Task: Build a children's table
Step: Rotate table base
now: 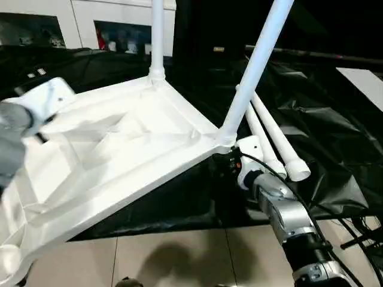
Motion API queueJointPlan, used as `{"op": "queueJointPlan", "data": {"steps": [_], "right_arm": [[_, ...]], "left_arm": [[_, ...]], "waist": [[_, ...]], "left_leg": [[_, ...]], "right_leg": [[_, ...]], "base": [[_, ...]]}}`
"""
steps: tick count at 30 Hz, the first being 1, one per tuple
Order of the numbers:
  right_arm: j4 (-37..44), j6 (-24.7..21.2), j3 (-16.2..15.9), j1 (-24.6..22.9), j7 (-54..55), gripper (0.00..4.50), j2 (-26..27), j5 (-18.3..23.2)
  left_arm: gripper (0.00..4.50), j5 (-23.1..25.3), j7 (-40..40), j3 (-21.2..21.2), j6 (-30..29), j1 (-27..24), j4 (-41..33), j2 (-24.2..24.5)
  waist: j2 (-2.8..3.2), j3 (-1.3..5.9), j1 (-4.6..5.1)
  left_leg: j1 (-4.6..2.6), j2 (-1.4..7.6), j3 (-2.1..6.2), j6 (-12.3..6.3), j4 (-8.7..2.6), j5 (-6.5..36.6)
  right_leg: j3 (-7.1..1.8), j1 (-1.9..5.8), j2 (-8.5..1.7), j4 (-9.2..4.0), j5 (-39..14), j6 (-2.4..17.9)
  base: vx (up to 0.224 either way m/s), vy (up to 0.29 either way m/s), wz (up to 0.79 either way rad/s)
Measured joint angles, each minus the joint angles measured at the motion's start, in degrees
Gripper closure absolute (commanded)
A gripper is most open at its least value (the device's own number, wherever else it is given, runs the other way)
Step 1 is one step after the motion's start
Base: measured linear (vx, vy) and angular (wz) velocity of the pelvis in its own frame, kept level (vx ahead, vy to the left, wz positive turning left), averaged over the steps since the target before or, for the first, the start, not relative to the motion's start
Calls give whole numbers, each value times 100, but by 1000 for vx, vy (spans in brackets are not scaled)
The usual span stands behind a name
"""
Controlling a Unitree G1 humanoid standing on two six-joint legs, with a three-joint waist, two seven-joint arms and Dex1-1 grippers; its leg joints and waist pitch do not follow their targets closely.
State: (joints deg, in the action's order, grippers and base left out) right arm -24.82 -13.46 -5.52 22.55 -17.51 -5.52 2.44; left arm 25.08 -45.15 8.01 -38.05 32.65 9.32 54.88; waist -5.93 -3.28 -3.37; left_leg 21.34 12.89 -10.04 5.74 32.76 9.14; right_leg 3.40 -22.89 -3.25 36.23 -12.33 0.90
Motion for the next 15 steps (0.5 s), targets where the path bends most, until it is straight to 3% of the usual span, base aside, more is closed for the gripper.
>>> {"op": "queueJointPlan", "data": {"steps": [3, 5, 6, 9, 10, 14, 15], "right_arm": [[-23, -62, -2, 17, -13, 194, -30, -32], [-183, -70, -42, 136, -34, 200, -4, -36], [-277, -70, -61, 200, -37, 226, 1, -37], [-633, -4, -64, 396, -56, 236, 70, -36], [-745, 15, -64, 461, -66, 260, 98, -36], [-1380, 143, -69, 832, -169, 273, 274, -38], [-1507, 168, -76, 913, -177, 301, 308, -48]], "left_arm": [[379, 2, -171, 44, -156, -141, -77, 162], [400, -2, -278, 125, -154, -313, -75, 271], [420, -6, -338, 210, -157, -402, -49, 282], [416, -10, -403, 391, -139, -624, 88, 245], [444, -9, -410, 424, -128, -665, 133, 232], [449, -11, -459, 506, 37, -822, 336, 137], [450, -14, -465, 554, 82, -857, 343, 119]], "waist": [[-7, 2, -4], [-7, 3, 5], [-8, 2, 8], [-14, 4, 7], [-15, 4, 6], [-19, 7, 4], [-23, 9, 1]], "left_leg": [[-1, -1, 0, 0, 0, 0], [-6, -1, 0, 0, 0, 0], [-4, -1, 0, 1, 0, -1], [-5, -1, -1, 3, 0, -2], [-6, -1, 0, 3, 0, -2], [-7, -1, 0, 3, 3, -3], [-7, -1, 0, 3, 3, -3]], "right_leg": [[0, 1, 0, 0, 0, 0], [-4, 3, 0, 2, 1, 0], [-4, 0, 0, 3, 2, 0], [-3, -1, 1, 7, 2, 0], [-3, 0, 1, 8, 2, 1], [-4, 1, 1, 11, 3, 2], [-4, 1, 1, 12, 3, 2]], "base": [[0, 0, 0], [0, 0, 0], [0, 0, 0], [0, 0, 0], [0, 0, 0], [0, 0, 0], [0, 0, 0]]}}
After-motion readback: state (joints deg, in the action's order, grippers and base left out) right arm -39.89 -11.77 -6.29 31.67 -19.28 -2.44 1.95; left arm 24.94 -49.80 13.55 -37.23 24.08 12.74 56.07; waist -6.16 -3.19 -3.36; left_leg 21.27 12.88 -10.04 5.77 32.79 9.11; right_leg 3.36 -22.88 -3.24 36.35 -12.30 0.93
